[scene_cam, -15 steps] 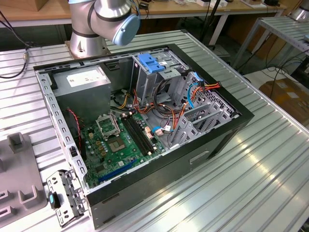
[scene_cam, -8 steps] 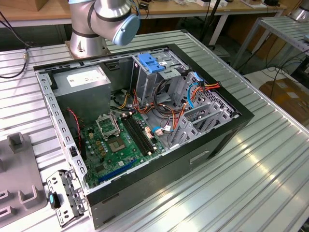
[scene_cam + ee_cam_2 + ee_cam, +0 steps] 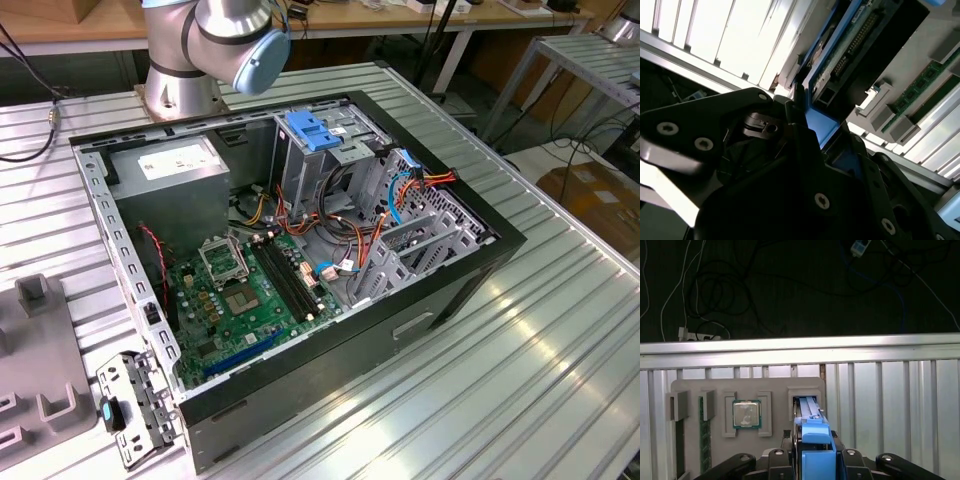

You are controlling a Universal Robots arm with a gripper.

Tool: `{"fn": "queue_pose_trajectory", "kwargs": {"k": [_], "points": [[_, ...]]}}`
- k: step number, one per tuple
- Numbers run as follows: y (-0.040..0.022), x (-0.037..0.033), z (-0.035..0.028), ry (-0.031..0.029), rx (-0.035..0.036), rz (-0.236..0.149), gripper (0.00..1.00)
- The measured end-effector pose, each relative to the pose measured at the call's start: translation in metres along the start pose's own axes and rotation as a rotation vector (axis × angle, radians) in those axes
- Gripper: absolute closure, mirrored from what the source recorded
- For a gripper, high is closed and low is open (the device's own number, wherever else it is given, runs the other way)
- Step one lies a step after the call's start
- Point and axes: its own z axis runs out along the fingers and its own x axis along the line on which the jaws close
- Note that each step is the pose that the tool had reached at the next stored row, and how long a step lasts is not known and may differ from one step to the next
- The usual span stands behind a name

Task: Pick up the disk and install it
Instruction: 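Pick up the disk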

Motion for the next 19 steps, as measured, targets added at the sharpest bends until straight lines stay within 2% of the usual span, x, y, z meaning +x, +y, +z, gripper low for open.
{"fn": "queue_pose_trajectory", "kwargs": {"k": [7,16,19], "points": [[0.0000,0.0000,0.0001,0.0067,0.0001,0.000,0.63],[0.0000,0.0000,0.0002,0.0067,0.0002,0.000,0.63],[0.0000,0.0000,-0.0016,0.0067,0.0002,0.000,0.63]]}}
